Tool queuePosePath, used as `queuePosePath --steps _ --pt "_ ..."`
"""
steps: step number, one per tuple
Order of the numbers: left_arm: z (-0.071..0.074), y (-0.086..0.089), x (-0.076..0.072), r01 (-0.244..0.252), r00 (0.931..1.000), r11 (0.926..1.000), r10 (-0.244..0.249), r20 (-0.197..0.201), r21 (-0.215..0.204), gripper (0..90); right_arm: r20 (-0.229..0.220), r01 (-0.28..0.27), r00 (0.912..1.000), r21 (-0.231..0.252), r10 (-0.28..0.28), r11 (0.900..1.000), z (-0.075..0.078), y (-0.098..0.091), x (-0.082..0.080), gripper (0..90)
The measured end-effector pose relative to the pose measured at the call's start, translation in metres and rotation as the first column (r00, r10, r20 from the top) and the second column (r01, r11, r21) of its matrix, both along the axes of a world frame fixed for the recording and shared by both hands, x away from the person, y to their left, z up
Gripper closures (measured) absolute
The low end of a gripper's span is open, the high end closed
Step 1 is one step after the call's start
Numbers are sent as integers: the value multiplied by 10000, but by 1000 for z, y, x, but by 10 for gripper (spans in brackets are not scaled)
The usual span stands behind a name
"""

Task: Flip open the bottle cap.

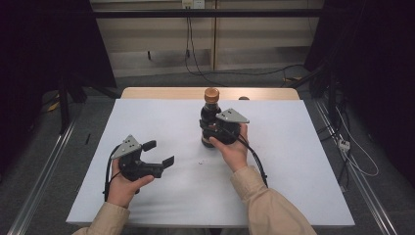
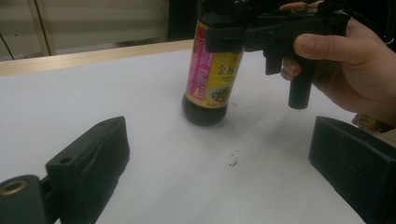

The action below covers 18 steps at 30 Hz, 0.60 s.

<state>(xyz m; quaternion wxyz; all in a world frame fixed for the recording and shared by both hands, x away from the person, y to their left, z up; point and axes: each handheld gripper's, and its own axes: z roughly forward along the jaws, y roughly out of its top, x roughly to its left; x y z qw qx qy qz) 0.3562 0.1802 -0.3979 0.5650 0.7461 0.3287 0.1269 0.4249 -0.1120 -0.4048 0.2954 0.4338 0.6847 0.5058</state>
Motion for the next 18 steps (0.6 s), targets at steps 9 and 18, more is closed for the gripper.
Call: queuePosePath --steps 9,18 --pt "9 -7 11 190 9998 9998 -190 6 -23 48 7 -76 10000 7 76 10000 0 -1 0 306" --pt "24 -17 24 417 9991 9991 -417 -7 -76 49 12 -100 9999 -20 100 9999 -1 -1 0 306"
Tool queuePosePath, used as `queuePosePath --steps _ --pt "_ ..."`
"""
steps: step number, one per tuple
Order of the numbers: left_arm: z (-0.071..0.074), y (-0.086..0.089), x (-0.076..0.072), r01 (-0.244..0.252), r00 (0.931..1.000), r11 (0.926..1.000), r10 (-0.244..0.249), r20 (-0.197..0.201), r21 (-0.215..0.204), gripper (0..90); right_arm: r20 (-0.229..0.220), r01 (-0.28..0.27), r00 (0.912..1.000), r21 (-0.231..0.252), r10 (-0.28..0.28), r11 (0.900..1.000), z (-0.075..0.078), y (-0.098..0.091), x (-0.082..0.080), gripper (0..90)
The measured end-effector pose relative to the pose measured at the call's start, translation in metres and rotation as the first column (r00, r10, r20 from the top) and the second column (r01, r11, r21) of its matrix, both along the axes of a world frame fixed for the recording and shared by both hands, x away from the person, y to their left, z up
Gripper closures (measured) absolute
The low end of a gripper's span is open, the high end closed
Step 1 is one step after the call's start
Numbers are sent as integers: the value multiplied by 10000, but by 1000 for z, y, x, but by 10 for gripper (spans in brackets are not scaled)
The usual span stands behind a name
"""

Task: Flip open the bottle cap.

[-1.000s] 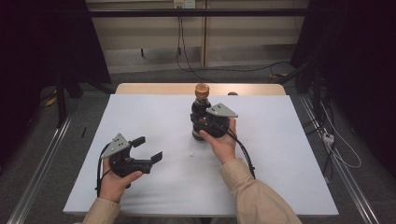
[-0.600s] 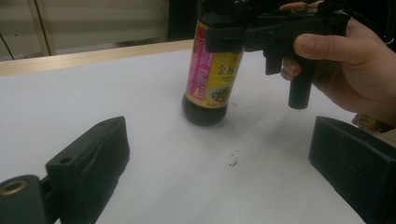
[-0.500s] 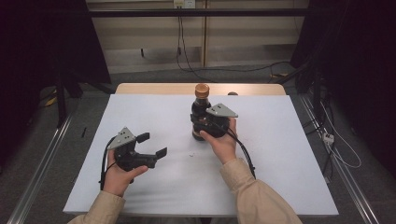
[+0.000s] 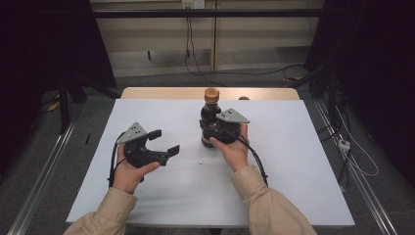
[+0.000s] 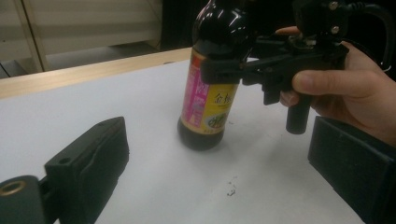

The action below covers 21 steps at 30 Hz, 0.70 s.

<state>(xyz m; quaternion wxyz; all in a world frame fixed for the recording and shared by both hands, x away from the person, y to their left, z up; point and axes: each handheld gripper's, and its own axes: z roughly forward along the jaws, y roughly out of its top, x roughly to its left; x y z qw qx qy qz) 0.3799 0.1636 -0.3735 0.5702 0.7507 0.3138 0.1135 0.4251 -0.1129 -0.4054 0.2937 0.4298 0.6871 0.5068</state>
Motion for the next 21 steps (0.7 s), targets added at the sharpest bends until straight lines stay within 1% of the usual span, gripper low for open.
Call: queuePosePath --steps 3,5,9,12,14,16,19,21 --pt "4 -4 5 211 9997 9998 -211 -140 -18 49 25 -38 10000 -16 38 10000 0 -1 0 306" --pt "6 -6 8 214 9997 9997 -213 -123 70 49 4 -60 10000 34 60 10000 -1 -1 0 305" --pt "8 -12 13 198 9997 9997 -196 -124 107 49 -10 -65 10000 77 65 9999 -1 -1 0 306" --pt "10 -16 16 293 9996 9994 -292 -35 200 51 -42 -74 10000 69 74 9999 -1 -1 1 305" --pt "12 -19 18 328 9994 9993 -329 55 183 68 -39 -85 10000 73 86 9999 -1 -1 1 305" --pt "14 -21 21 342 9994 9991 -344 76 255 82 -35 -85 10000 75 85 9999 -1 -1 1 305" --pt "18 -23 25 406 9992 9989 -407 25 228 89 -47 -70 10000 96 71 9999 -1 -1 1 305" --pt "20 -25 28 435 9990 9987 -437 76 279 130 -57 -83 9999 86 83 9999 -1 -1 1 305"
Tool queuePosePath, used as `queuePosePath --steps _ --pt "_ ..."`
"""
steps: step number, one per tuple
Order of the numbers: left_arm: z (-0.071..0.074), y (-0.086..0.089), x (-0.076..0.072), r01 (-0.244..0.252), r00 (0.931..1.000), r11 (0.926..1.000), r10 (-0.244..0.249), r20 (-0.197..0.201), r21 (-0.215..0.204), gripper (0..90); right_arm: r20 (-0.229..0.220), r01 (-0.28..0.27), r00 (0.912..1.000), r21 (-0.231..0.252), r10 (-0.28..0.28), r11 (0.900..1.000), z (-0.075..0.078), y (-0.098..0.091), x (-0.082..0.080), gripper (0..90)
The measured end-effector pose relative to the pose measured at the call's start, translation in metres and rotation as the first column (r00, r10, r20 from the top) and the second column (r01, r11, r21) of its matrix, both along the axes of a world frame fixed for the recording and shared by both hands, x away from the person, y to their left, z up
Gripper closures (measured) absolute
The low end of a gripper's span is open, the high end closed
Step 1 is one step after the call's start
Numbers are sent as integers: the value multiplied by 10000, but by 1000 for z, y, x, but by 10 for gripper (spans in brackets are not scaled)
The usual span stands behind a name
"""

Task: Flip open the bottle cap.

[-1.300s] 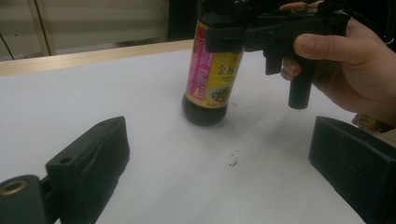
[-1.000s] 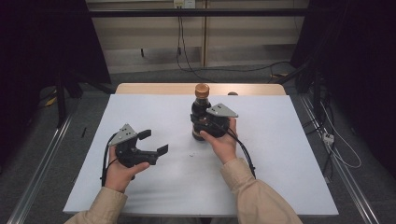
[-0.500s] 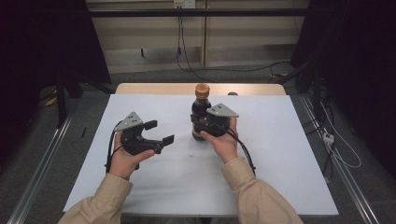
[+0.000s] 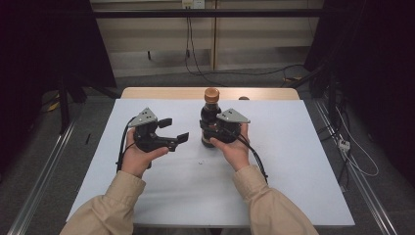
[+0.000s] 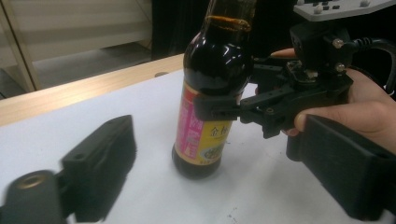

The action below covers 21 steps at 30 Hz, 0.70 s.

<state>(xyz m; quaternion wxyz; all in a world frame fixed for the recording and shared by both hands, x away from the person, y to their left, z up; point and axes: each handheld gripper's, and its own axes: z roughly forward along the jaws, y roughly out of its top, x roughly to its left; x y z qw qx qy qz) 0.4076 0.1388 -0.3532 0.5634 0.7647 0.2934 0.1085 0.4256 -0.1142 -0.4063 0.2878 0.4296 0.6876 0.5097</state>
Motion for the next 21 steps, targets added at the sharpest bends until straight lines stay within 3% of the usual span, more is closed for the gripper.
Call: queuePosePath --steps 11,21 --pt "12 -8 9 243 9997 9997 -243 -28 -13 255 15 -7 10000 -2 7 10000 -1 0 0 305" --pt "20 -14 15 293 9991 9995 -297 286 155 379 21 -23 10000 1 23 10000 -1 0 0 305"
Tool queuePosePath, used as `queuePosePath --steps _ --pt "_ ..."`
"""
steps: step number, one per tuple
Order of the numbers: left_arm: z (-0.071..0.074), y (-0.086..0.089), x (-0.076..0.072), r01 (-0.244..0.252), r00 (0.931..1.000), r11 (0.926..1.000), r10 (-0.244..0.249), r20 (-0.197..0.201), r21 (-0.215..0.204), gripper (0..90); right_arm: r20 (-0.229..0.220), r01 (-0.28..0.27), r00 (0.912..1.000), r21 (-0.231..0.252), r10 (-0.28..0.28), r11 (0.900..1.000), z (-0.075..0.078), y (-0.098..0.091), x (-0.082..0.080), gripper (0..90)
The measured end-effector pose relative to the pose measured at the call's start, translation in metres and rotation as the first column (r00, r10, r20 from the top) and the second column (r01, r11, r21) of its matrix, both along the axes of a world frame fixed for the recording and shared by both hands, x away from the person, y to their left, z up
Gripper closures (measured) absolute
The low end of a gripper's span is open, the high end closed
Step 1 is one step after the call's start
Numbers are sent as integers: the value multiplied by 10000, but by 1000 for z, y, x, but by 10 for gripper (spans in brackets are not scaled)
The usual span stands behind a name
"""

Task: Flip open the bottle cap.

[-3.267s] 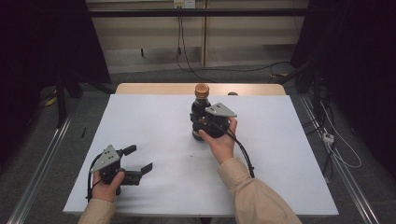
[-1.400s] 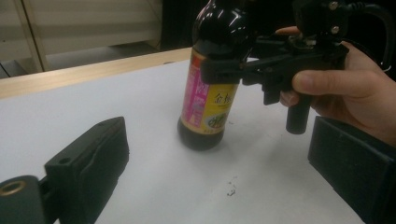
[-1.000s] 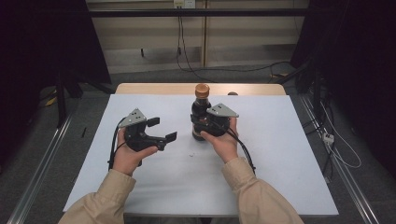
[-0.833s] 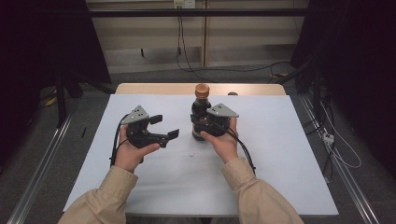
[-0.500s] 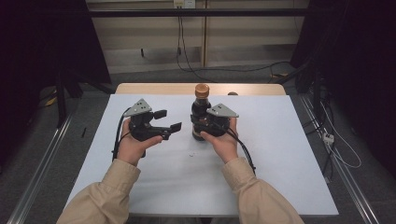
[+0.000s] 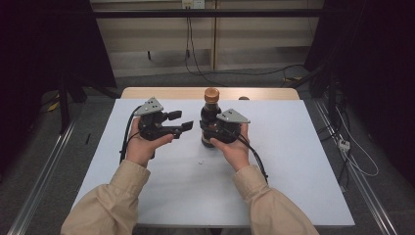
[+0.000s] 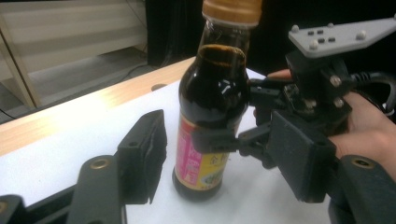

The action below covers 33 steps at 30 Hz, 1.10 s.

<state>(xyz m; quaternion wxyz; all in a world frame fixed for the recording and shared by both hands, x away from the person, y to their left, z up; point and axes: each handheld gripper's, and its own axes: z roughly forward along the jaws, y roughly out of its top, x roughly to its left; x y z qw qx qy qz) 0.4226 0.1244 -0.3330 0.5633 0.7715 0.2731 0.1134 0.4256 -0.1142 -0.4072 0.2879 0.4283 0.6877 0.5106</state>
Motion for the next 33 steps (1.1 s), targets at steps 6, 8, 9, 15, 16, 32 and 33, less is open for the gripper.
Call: queuePosePath --steps 6,8,9,15,16,32,33 --pt "5 -6 4 216 9998 9997 -216 9 107 429 18 16 10000 -3 -16 10000 0 0 0 305" --pt "7 -8 5 189 9998 9998 -189 5 85 437 14 7 10000 -11 -7 10000 0 0 0 305" --pt "9 -8 6 184 9998 9998 -185 50 50 440 6 6 10000 -8 -6 10000 0 0 0 304" --pt "12 -8 9 162 9998 9999 -162 75 58 472 -14 4 10000 -6 -4 10000 0 0 0 305" --pt "13 -8 10 174 9998 9998 -175 83 32 474 -15 3 10000 -5 -3 10000 0 0 0 305" --pt "24 -16 20 396 9984 9989 -386 -411 242 706 3 -20 10000 -21 20 10000 -1 0 0 305" --pt "24 -16 20 419 9981 9989 -409 -454 224 718 4 -19 10000 -21 19 10000 -1 0 0 305"
